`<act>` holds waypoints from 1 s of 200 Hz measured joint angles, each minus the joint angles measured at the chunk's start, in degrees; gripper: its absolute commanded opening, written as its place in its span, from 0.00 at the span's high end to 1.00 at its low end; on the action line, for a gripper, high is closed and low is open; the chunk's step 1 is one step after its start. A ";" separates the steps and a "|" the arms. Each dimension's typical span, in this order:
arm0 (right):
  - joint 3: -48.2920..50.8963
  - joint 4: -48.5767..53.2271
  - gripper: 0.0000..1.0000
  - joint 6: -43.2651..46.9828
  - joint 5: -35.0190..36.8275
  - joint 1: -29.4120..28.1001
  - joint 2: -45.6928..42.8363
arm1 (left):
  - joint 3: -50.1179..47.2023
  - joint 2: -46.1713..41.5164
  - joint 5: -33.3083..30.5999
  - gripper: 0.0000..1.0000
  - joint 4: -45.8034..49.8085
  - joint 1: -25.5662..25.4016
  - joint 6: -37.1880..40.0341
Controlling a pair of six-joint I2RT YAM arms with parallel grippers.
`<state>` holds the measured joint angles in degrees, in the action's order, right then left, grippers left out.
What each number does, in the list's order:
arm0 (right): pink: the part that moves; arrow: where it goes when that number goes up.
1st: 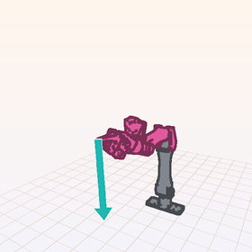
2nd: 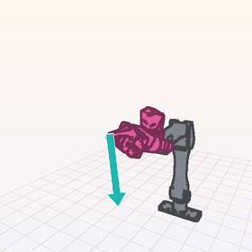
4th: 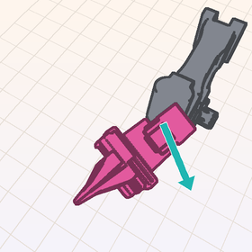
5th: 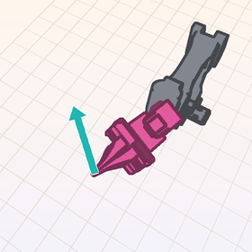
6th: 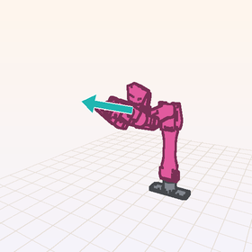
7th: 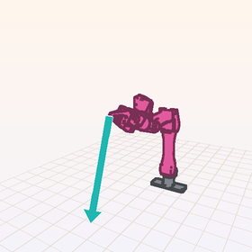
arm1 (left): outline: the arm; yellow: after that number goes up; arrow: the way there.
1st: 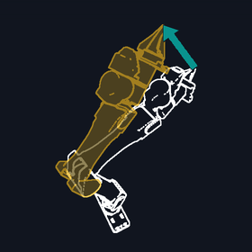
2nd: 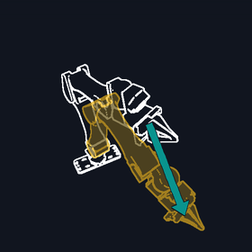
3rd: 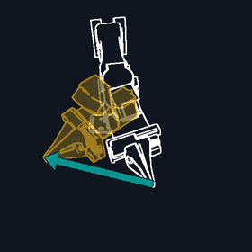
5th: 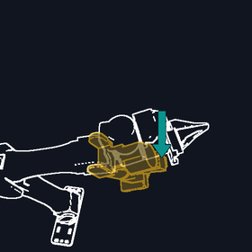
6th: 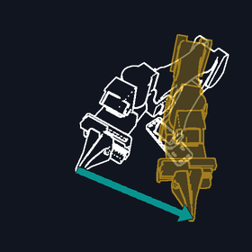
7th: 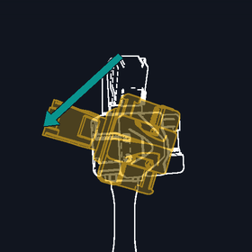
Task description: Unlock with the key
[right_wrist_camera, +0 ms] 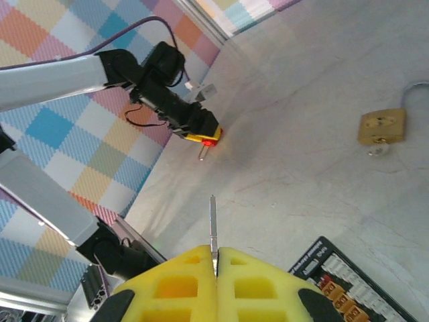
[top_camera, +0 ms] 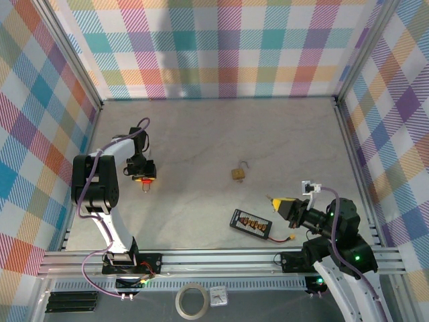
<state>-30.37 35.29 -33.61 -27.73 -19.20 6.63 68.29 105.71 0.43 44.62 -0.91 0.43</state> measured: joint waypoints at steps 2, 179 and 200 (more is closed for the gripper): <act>-0.09 0.13 1.00 0.02 0.15 0.00 0.00 | 0.00 0.00 0.00 0.76 0.00 -0.04 0.00; -25.40 15.06 1.00 11.69 0.66 0.00 34.23 | 6.54 -17.07 5.03 1.00 -8.90 -39.10 21.40; -27.39 16.83 1.00 13.35 0.00 0.00 34.88 | 7.34 -17.22 6.23 1.00 -8.92 -42.21 28.11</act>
<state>-57.76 52.12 -20.25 -27.73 -19.20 41.52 75.64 88.49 6.66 35.70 -43.11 28.53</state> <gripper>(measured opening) 0.064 0.377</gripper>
